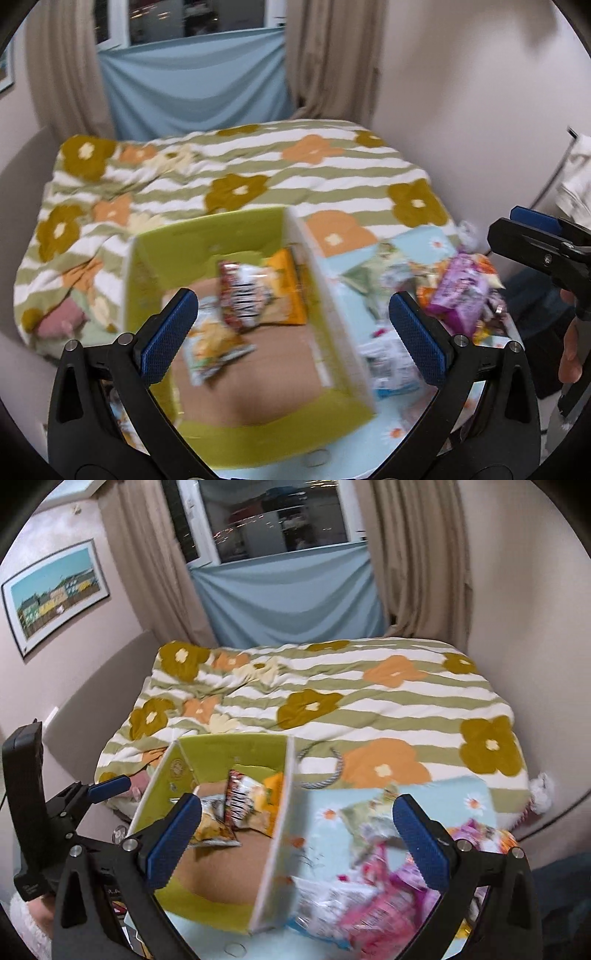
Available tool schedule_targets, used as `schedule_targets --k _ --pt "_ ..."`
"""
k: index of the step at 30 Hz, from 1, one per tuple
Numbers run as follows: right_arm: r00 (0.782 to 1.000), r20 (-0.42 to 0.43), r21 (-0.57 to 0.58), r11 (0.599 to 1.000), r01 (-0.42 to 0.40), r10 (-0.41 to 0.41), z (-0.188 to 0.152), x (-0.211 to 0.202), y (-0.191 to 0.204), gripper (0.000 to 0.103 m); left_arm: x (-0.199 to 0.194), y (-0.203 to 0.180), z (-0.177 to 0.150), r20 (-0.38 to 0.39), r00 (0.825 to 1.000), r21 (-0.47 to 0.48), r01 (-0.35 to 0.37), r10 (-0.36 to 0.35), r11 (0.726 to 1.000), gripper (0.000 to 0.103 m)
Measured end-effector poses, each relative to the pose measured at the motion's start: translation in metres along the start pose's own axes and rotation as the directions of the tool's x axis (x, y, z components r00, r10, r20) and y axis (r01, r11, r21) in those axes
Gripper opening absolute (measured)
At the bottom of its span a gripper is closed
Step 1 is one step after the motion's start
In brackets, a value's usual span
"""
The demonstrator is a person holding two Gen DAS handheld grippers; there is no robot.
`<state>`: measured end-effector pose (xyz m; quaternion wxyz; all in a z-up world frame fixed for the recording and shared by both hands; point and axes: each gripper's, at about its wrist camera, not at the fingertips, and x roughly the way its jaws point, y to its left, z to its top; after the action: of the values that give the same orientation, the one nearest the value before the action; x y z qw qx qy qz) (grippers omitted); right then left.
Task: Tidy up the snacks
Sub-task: 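Grasp the purple snack bag with the left gripper while the right gripper grasps the cartoon-printed bag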
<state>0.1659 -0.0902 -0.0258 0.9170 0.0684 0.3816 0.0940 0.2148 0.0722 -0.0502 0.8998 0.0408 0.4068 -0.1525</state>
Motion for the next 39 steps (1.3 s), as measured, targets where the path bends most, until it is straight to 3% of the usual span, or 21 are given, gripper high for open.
schedule_targets --k 7,13,20,28,39 --pt "0.996 0.015 0.043 0.995 0.088 -0.088 -0.038 -0.050 -0.088 0.103 0.008 -0.084 0.000 -0.005 0.996 0.059 0.087 -0.087 0.994 0.103" --pt "0.991 -0.023 0.062 0.989 0.135 -0.134 -0.078 -0.071 -0.156 0.103 0.037 -0.164 -0.005 -0.074 0.985 0.143 0.167 -0.158 0.976 0.103" --pt "0.989 -0.078 0.082 0.988 0.132 -0.125 -0.118 -0.071 -0.216 0.103 0.082 -0.221 -0.018 -0.164 0.967 0.218 0.229 -0.195 0.949 0.103" --pt "0.989 -0.112 0.099 0.989 0.105 -0.094 -0.149 -0.050 -0.248 0.103 0.140 -0.259 -0.024 -0.238 0.957 0.306 0.236 -0.166 0.922 0.103" --pt "0.988 -0.140 0.086 0.993 0.080 -0.067 -0.170 0.003 -0.255 0.103 0.203 -0.277 -0.033 -0.343 0.928 0.379 0.281 -0.148 0.882 0.103"
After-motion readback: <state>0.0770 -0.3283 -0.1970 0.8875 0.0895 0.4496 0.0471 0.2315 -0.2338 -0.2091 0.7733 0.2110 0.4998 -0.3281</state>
